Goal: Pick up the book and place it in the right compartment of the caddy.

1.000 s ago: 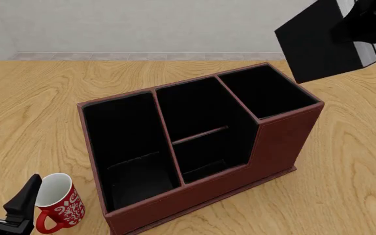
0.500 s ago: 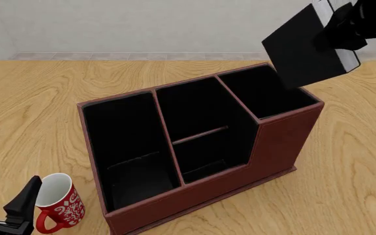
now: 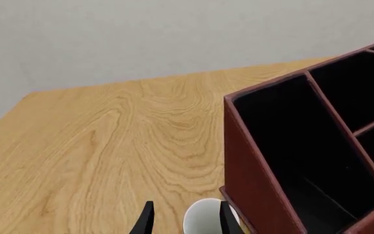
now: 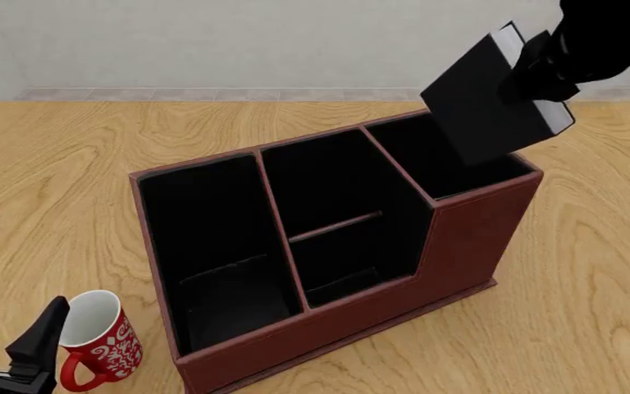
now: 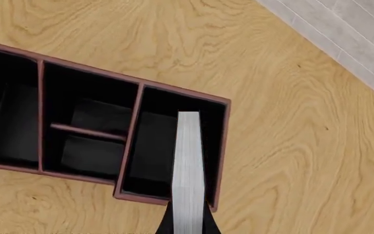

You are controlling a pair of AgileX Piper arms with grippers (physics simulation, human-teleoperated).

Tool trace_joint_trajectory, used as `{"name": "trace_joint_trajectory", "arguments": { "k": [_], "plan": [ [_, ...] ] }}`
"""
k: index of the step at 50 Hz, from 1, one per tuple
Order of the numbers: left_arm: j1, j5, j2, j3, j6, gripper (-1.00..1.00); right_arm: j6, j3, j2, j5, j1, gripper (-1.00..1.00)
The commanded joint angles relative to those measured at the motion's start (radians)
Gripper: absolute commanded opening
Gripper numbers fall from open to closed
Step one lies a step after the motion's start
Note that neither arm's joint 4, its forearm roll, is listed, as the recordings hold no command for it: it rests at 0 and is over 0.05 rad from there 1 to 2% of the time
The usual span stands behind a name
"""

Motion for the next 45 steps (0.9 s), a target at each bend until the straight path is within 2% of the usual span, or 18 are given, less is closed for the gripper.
{"name": "trace_joint_trajectory", "arguments": {
  "k": [1, 25, 30, 45],
  "plan": [
    [0.002, 0.006, -0.001, 0.000, -0.001, 1.00, 0.008, 0.000, 0.022, 0.000, 0.010, -1.00],
    [0.015, 0.022, -0.002, 0.000, -0.004, 1.00, -0.005, -0.002, 0.073, 0.000, 0.022, -1.00],
    [0.019, 0.025, -0.002, 0.000, -0.003, 1.00, -0.023, 0.007, 0.083, 0.000, 0.006, -1.00],
    [0.018, 0.029, -0.002, 0.000, -0.002, 1.00, -0.016, 0.014, 0.108, 0.000, 0.017, -1.00]
  ]
}}
